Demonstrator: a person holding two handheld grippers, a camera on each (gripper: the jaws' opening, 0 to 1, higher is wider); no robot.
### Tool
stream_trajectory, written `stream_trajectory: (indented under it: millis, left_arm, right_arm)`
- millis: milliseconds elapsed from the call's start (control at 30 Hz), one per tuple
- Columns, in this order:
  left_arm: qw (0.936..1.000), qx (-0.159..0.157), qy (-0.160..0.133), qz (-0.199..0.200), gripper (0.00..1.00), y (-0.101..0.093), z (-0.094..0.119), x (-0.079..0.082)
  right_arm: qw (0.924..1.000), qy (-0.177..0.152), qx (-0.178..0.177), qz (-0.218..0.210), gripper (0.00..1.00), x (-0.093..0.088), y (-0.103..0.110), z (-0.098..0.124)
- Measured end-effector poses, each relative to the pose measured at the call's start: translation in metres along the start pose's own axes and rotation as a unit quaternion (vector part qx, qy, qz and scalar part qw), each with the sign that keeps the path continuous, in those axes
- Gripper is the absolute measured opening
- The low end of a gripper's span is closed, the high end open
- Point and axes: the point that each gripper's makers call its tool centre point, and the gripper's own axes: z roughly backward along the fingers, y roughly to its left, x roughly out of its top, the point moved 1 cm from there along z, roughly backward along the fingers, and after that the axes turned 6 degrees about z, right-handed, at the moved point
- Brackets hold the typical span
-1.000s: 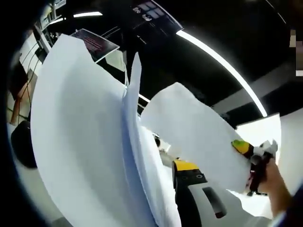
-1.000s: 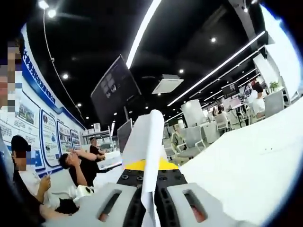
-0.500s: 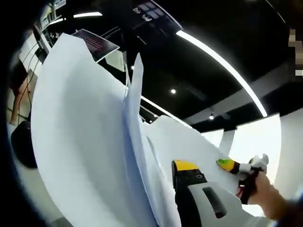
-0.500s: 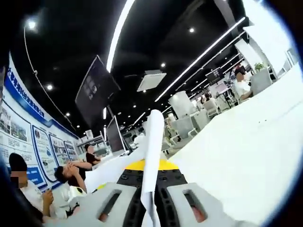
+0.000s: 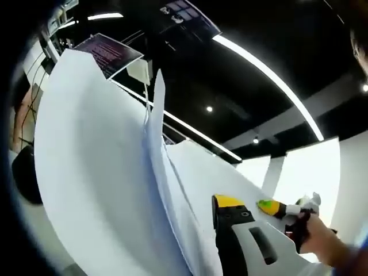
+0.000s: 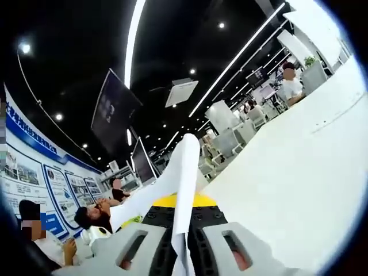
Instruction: Organize the stack of printing papers by aligning and flattening the scattered papers on the table
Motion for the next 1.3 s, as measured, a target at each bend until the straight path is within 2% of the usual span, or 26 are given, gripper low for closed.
stream_trajectory:
  millis: [367,767,967,1300]
  left_arm:
    - [1.0000,0.000,-0.004,0.002,0.24,0.001,0.001,0.001]
    - [0.9999,0.001,-0.009,0.007,0.25,0.001,0.000,0.003]
    - [0.9998,0.003,-0.015,0.010,0.25,0.001,0.001,0.004]
    - [0.9997,0.004,-0.018,0.012,0.25,0.001,0.002,0.006]
  right_arm:
    - [0.9999,0.006,0.002,-0.014,0.00,-0.014,0.003,-0.002]
    - [0.9998,0.009,0.010,-0.016,0.00,-0.020,0.016,-0.003]
    - [0.9991,0.015,0.014,-0.037,0.00,-0.030,0.015,-0.004]
    - [0.9986,0.020,0.020,-0.044,0.00,-0.034,0.022,-0.004]
